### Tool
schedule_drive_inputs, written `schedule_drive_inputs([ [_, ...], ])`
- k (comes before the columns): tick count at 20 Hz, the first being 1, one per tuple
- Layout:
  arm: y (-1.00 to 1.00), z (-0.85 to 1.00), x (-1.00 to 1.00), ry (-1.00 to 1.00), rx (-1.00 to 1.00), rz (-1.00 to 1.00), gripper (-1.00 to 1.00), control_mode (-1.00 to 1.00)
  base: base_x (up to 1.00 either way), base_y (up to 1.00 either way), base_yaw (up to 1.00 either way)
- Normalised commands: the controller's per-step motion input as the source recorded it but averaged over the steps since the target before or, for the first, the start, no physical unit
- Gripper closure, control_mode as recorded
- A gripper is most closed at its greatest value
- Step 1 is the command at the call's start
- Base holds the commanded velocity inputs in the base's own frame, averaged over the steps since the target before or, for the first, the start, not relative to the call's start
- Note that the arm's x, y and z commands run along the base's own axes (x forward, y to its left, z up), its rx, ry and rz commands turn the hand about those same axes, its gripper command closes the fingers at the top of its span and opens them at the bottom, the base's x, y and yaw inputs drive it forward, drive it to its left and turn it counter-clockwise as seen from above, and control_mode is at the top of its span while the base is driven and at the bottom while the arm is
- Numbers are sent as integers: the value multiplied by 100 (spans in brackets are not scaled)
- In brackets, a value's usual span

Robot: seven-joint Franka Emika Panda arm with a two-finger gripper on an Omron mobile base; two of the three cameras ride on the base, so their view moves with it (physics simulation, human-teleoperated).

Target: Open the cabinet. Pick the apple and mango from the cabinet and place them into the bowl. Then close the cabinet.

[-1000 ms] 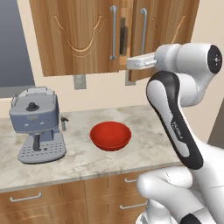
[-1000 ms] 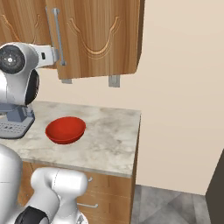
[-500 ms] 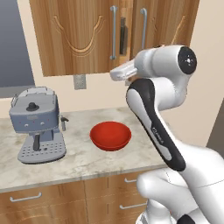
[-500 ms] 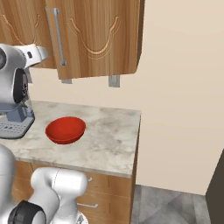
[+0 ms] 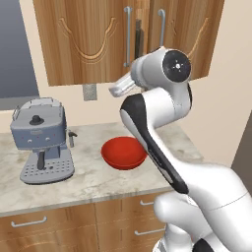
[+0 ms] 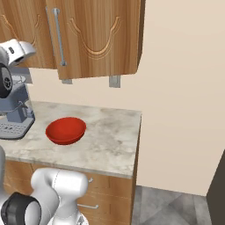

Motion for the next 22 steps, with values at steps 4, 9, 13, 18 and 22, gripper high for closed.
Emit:
schedule_drive_inputs([
  [4, 3, 0, 3, 0, -11, -2, 100, -100, 0, 0, 0],
  [9, 0, 0, 13, 0, -12, -11, 100, -100, 0, 0, 0],
  [13, 0, 0, 17, 0, -12, -14, 100, -100, 0, 0, 0],
  [18, 0, 0, 20, 0, -12, -13, 100, -100, 0, 0, 0],
  [22, 0, 0, 26, 0, -12, -12, 100, -100, 0, 0, 0],
])
